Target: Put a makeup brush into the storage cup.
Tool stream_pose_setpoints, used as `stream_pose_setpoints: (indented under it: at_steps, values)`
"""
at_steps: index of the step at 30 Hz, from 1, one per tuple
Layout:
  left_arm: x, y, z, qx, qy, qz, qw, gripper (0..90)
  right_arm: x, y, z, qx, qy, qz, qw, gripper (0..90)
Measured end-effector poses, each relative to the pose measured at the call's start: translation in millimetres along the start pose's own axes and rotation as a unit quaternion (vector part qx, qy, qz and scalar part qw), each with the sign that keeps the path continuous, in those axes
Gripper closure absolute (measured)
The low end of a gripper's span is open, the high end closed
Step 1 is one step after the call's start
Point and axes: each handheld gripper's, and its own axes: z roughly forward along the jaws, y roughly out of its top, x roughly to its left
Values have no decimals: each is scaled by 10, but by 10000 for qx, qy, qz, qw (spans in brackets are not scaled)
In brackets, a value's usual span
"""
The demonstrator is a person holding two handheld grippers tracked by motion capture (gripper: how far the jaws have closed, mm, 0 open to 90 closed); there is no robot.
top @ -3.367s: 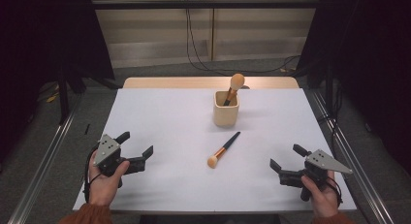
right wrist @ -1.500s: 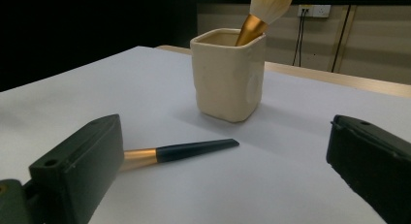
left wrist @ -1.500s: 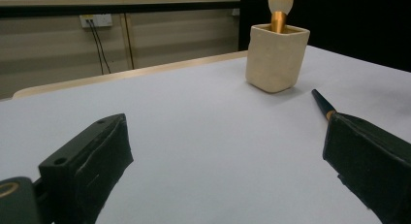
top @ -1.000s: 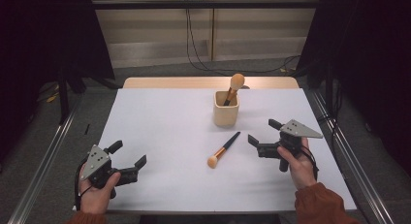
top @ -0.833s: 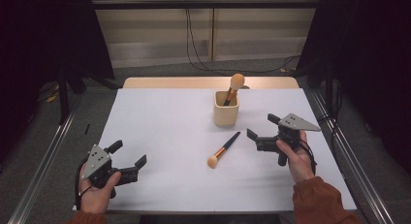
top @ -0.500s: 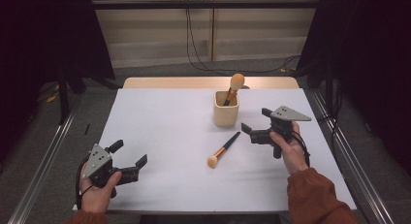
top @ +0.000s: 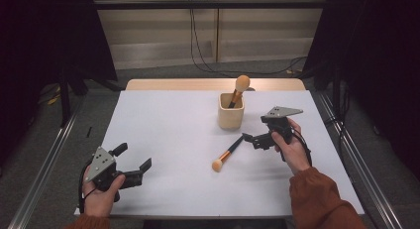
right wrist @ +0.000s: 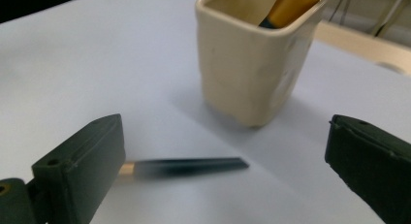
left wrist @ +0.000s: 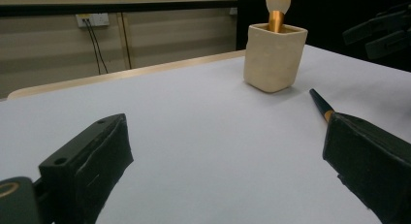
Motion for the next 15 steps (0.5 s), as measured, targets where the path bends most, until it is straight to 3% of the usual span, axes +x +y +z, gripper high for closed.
stream_pose_setpoints:
  at_steps: [4,10,13,15]
  values:
    - [1,-1,6,29,-42,30,10000,32,-16,39,38,339,-19,-119,9994,13]
    - [-1,-6,8,43,-54,11,10000,32,5,94,96,854,359,-215,9955,23]
    - [1,-4,3,36,-47,36,10000,33,12,108,114,1011,441,-277,9935,21]
    - [1,-8,5,35,-49,9,10000,33,11,118,123,1174,554,-325,9910,22]
